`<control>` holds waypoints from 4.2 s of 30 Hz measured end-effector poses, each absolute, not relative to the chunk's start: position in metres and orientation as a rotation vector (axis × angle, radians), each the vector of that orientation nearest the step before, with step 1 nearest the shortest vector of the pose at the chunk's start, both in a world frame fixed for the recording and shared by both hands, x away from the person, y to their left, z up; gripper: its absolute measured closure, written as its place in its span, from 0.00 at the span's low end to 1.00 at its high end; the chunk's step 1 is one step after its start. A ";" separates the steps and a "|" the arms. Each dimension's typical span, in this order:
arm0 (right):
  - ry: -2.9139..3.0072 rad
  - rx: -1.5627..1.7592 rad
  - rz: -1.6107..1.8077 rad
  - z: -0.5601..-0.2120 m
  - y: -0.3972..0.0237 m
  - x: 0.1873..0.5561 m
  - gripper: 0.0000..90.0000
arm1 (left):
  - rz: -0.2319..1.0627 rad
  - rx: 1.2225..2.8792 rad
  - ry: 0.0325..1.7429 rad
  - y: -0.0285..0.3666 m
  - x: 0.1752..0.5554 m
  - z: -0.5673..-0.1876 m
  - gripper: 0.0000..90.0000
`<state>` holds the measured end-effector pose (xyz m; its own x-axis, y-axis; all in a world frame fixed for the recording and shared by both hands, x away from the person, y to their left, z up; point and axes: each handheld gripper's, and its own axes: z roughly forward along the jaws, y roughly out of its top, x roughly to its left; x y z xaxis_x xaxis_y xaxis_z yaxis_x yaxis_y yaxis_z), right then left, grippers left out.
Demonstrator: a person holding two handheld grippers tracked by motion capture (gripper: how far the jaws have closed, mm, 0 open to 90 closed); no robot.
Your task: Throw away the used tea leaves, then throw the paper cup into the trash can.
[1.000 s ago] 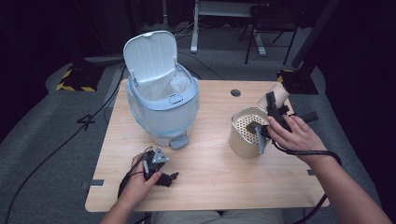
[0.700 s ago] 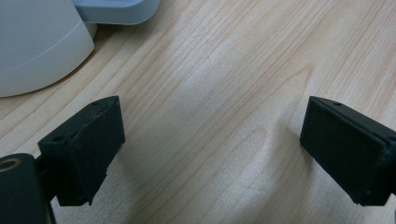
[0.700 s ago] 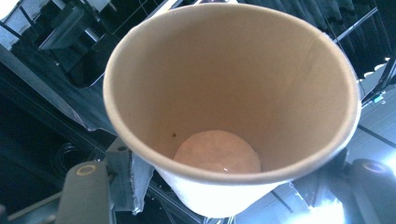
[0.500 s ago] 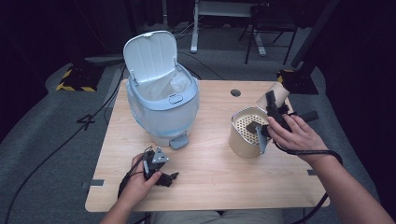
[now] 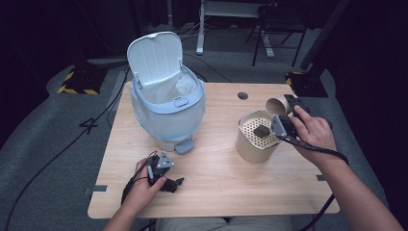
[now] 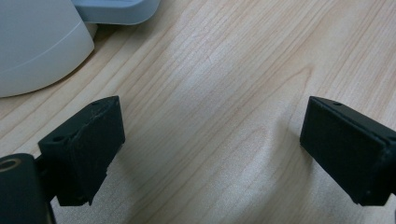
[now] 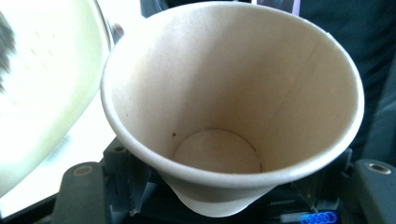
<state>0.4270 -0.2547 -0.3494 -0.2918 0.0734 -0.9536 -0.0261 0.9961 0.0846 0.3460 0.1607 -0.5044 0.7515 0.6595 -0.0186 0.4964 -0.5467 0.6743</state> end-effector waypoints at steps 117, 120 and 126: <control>2.428 0.720 1.376 -0.260 0.000 0.518 0.32 | 0.307 2.274 0.900 0.160 0.349 -0.505 0.00; 2.472 0.686 1.304 -0.266 0.006 0.518 0.25 | 0.307 2.274 0.900 0.160 0.349 -0.505 0.00; 2.427 0.688 1.385 -0.266 0.007 0.519 0.14 | 0.307 2.275 0.900 0.160 0.349 -0.505 0.00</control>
